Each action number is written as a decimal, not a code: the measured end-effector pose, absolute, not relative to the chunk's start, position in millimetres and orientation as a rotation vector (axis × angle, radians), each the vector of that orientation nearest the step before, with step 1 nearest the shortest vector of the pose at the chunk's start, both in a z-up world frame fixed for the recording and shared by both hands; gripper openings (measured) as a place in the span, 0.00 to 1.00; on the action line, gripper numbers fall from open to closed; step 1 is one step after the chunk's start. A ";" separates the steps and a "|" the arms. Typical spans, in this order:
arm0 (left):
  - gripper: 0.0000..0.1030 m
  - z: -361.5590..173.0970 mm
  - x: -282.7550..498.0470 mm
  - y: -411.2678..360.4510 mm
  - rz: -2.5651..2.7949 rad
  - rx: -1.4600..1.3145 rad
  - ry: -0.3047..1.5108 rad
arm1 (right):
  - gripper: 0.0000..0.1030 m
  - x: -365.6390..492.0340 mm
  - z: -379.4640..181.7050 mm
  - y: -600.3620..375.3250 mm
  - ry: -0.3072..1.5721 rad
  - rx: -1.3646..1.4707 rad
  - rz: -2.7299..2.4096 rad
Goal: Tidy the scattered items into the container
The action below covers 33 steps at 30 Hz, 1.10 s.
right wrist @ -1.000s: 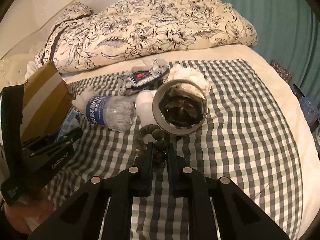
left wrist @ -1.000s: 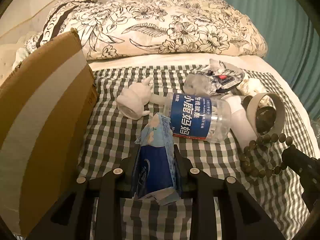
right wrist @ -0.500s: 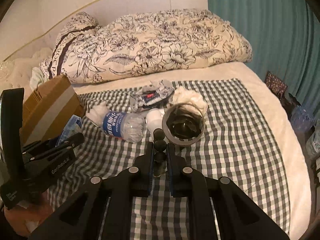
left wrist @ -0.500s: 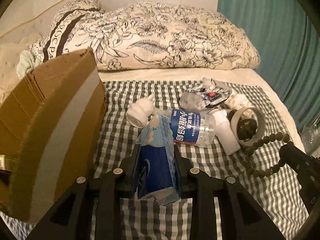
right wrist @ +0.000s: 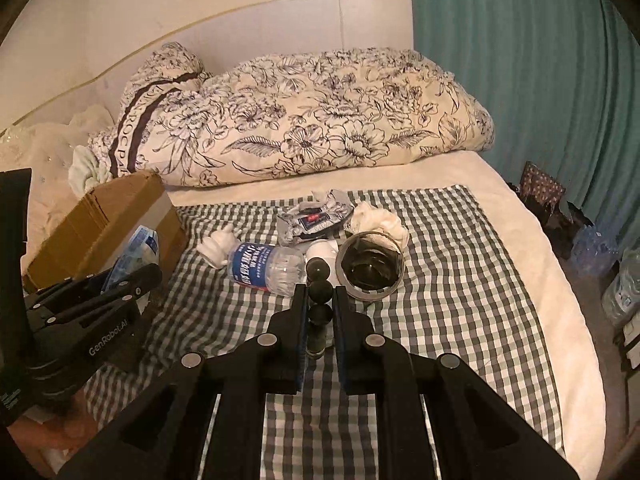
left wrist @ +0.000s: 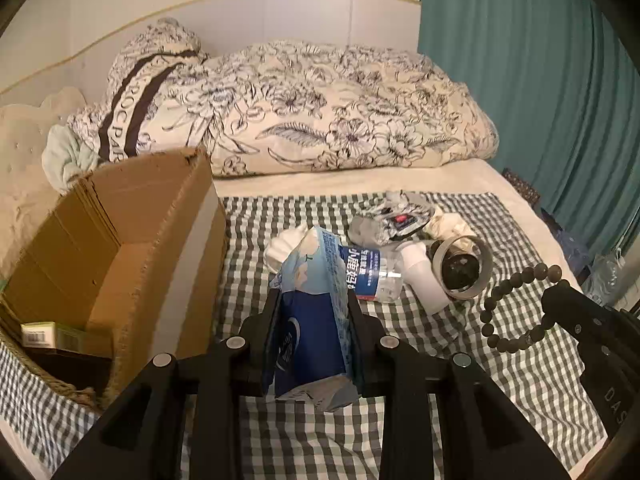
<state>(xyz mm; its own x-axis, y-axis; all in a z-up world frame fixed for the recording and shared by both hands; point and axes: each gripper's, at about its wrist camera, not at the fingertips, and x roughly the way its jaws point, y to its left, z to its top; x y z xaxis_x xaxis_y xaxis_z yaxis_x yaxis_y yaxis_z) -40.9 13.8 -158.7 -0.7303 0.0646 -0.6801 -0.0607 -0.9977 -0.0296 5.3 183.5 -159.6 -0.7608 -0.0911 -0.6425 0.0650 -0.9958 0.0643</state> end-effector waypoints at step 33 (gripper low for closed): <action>0.28 -47.6 17.6 -33.2 2.921 -0.888 0.003 | 0.11 64.4 -61.9 147.9 -0.023 0.780 -2.887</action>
<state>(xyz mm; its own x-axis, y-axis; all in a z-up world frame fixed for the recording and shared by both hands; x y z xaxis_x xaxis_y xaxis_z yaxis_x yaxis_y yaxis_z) 17.6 -33.2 -47.6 -0.8271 0.0839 -0.5557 -0.0850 -0.9961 -0.0239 64.4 147.9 -61.9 -0.8533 -0.1490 -0.4996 0.1411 -0.9885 0.0538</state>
